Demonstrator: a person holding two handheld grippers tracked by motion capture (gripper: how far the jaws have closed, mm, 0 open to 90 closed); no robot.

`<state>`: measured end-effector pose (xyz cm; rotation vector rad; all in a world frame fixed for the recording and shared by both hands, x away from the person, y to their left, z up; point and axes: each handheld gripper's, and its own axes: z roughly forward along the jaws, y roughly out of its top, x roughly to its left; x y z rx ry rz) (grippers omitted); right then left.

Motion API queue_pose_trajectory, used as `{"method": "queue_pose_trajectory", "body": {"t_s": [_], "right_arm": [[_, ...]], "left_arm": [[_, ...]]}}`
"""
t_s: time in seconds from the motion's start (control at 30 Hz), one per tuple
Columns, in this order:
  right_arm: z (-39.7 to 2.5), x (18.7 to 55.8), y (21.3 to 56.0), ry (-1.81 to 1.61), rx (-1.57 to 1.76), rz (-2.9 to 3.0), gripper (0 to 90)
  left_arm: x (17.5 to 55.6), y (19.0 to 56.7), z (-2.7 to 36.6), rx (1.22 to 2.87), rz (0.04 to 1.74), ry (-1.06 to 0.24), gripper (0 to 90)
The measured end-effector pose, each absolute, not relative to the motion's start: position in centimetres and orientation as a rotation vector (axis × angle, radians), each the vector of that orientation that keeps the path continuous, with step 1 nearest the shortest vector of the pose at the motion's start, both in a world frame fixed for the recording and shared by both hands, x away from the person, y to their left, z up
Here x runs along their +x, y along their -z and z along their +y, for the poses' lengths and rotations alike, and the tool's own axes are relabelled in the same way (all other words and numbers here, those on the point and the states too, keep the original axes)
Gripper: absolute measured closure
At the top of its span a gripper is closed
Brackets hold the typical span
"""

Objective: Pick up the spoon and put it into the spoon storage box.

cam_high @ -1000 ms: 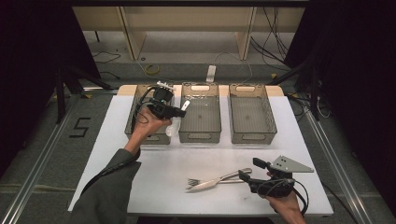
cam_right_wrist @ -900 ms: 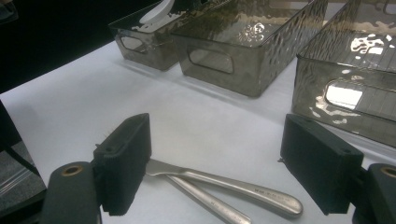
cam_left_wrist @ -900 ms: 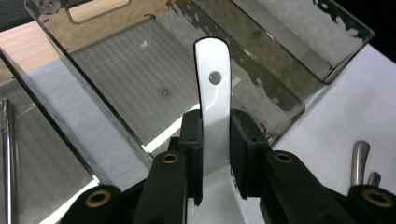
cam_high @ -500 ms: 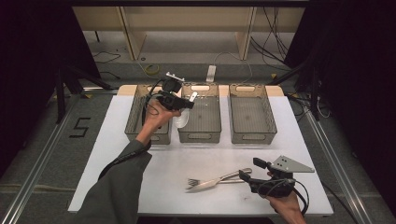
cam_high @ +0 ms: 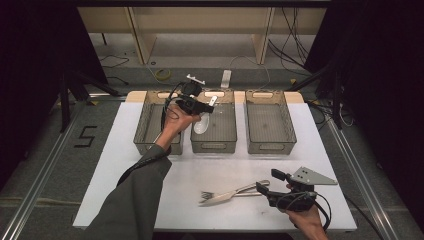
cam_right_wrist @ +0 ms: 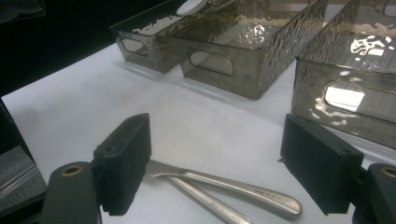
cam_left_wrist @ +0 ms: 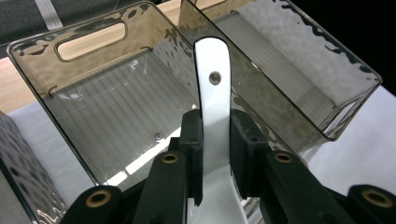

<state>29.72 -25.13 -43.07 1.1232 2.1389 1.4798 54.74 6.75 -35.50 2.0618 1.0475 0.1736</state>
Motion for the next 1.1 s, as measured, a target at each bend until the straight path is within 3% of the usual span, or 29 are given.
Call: {"method": "queue_pose_trajectory", "body": {"t_s": [1.1], "right_arm": [[-25.0, 29.7, 43.2, -1.480, 1.116, 2.148, 25.4]], "left_arm": [[55.7, 39.1, 5.9, 2.030, 1.141, -0.191, 74.9]]}}
